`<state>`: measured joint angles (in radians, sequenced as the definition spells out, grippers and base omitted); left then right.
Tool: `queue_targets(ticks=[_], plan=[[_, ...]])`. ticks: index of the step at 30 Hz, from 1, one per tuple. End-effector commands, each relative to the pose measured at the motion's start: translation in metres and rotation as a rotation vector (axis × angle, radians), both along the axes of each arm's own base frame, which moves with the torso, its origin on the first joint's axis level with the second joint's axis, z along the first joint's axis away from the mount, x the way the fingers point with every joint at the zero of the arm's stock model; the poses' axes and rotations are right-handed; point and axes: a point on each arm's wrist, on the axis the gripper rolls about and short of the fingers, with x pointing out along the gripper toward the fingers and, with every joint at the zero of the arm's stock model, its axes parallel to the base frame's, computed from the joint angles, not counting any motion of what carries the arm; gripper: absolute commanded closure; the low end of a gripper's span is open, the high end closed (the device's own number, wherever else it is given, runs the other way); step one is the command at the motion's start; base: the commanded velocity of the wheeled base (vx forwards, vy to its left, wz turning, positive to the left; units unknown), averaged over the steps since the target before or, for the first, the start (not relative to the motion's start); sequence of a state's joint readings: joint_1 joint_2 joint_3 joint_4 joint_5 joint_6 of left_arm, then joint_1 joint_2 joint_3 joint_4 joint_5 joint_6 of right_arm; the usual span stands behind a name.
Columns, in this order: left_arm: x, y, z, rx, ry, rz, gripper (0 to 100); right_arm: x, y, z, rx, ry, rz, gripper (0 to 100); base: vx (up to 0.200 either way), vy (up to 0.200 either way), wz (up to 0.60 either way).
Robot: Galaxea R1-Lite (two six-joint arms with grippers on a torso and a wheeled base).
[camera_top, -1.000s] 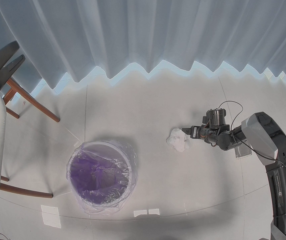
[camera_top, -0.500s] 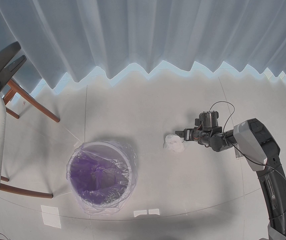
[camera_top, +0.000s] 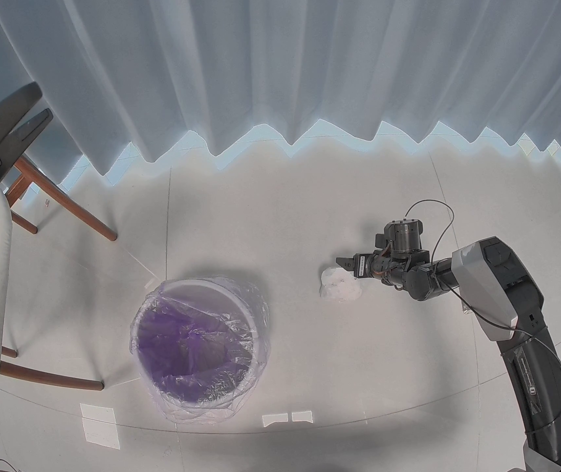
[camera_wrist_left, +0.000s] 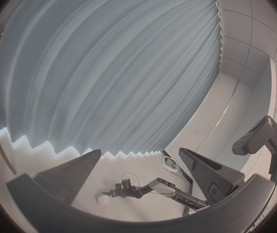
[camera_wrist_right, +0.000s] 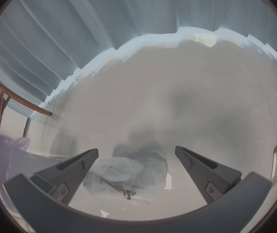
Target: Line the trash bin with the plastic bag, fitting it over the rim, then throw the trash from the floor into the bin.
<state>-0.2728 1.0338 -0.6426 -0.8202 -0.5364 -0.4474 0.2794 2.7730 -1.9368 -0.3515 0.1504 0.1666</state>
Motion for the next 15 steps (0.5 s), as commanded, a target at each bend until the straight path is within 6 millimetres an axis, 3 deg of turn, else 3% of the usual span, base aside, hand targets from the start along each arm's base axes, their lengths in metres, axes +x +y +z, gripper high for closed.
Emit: queue_targets(ticks=[1, 7, 15], plan=[[0.001, 0.0, -0.001, 0.001, 0.004, -0.002, 0, -0.004, 0.003, 0.02, 0.013, -0.037, 0.008, 0, 0.0, 0.0, 0.0], [0.002, -0.001, -0.002, 0.002, 0.009, -0.007, 0, -0.029, -0.003, 0.032, 0.0, 0.008, 0.015, 0, 0.0, 0.0, 0.0], [0.0, -0.004, -0.004, 0.006, 0.014, -0.028, 0, -0.04, 0.003, -0.001, -0.01, -0.038, 0.057, 0, 0.0, 0.0, 0.0]])
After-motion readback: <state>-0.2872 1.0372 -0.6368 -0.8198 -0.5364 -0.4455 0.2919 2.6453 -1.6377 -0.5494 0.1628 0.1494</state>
